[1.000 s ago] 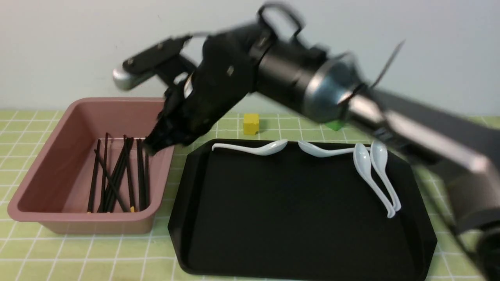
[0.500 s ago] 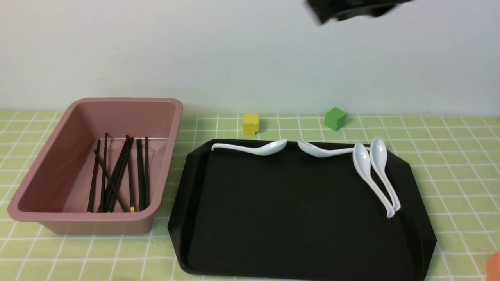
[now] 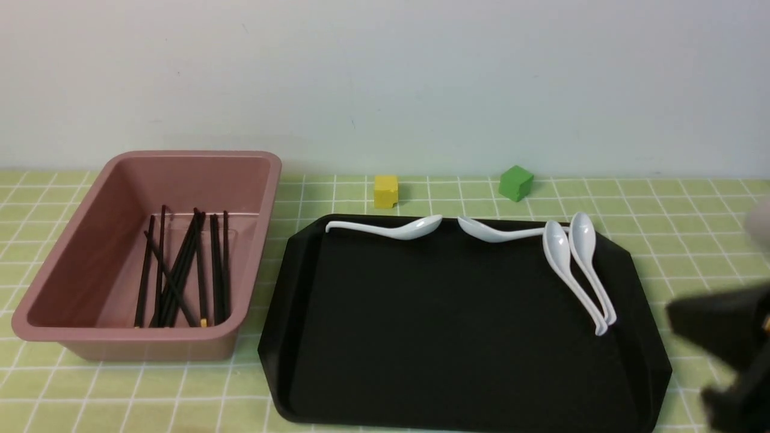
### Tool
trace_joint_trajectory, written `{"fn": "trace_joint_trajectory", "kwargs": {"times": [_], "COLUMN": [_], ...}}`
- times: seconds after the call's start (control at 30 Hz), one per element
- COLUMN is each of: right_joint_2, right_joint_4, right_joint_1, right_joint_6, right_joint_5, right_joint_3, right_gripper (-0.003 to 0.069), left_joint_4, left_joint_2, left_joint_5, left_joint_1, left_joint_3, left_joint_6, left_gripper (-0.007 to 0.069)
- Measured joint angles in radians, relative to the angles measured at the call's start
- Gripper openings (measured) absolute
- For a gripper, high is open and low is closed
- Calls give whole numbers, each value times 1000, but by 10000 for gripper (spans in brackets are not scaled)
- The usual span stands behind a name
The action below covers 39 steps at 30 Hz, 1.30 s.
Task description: On green tablecloth take chopsticks from black tray and put them in box.
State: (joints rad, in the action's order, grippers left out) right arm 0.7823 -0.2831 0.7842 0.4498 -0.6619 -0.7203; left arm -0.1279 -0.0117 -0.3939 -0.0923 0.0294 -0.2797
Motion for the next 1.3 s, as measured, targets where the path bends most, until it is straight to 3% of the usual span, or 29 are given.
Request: {"fn": "trace_joint_trajectory", "kwargs": {"times": [0.2, 0.37, 1.17, 1.3], "right_joint_2": [-107, -131, -133, -171], "right_joint_4": [-19, -24, -32, -8], "right_joint_1": [0, 0, 0, 0], "right_joint_6": [20, 22, 22, -81], "right_joint_5": [412, 567, 570, 557], "right_joint_3": [270, 292, 304, 328], "right_gripper": [-4, 0, 15, 21], "left_joint_4": [0, 0, -1, -1], "left_joint_2": [0, 0, 0, 0], "left_joint_5": [0, 0, 0, 0], "left_joint_1": [0, 0, 0, 0], "left_joint_3": [0, 0, 0, 0], "left_joint_6": [0, 0, 0, 0], "left_gripper": [238, 238, 238, 238]}}
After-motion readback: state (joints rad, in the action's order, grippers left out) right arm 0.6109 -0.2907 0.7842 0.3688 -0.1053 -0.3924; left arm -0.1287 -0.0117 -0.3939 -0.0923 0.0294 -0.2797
